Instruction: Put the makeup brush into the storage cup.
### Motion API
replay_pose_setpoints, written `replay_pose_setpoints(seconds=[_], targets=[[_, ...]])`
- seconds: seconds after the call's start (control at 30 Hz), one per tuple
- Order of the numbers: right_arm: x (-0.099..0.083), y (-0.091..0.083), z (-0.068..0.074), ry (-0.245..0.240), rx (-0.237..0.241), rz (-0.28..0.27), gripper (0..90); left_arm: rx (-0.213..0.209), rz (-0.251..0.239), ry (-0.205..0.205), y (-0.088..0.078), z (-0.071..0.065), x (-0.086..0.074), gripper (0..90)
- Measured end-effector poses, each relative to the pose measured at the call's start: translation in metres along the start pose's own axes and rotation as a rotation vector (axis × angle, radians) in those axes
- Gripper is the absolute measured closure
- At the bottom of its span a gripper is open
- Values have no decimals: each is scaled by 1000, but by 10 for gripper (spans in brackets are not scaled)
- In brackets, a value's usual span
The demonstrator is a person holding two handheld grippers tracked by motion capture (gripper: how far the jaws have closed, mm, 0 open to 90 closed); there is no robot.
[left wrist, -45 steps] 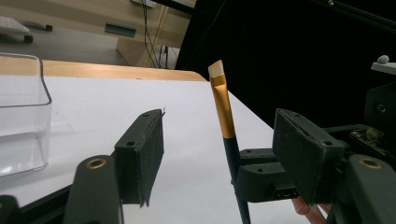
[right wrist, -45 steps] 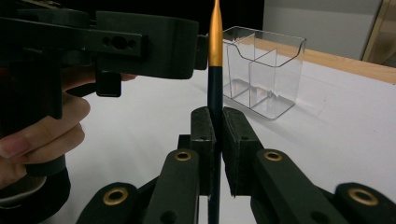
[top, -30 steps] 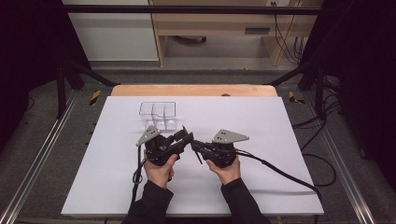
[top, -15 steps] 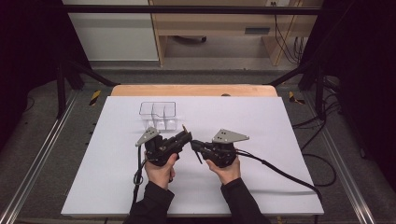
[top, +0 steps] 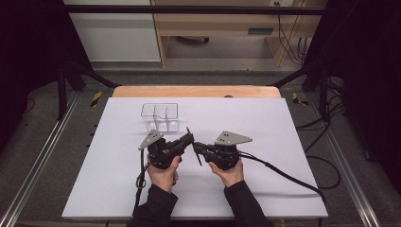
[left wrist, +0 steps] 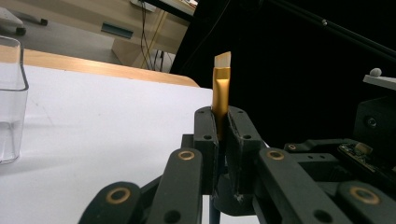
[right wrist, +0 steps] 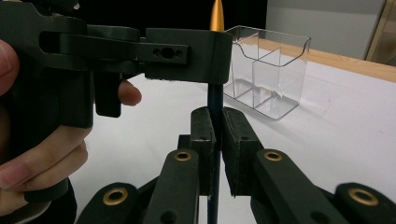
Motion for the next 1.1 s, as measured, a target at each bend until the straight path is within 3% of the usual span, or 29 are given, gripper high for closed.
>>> replay_pose_setpoints(seconds=[0.27, 0.57, 1.1], targets=[[0, 0, 0, 4, 11, 4, 826, 1, 6, 38, -1, -2, 1, 827], [3, -6, -1, -14, -5, 10, 649, 16, 12, 95, -10, -2, 10, 828], [4, -12, -21, -33, -111, 44, 347, 43, 54, 173, -28, 2, 23, 828]])
Point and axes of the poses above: each handheld gripper's, and its own axes: y roughly forward along the jaws, x roughly out of its top, z roughly to its left, the point moved 7 cm from there along y, roughly forward along the jaws, and after that the axes turned 10 degrees about -x, right-handed, at the moved point
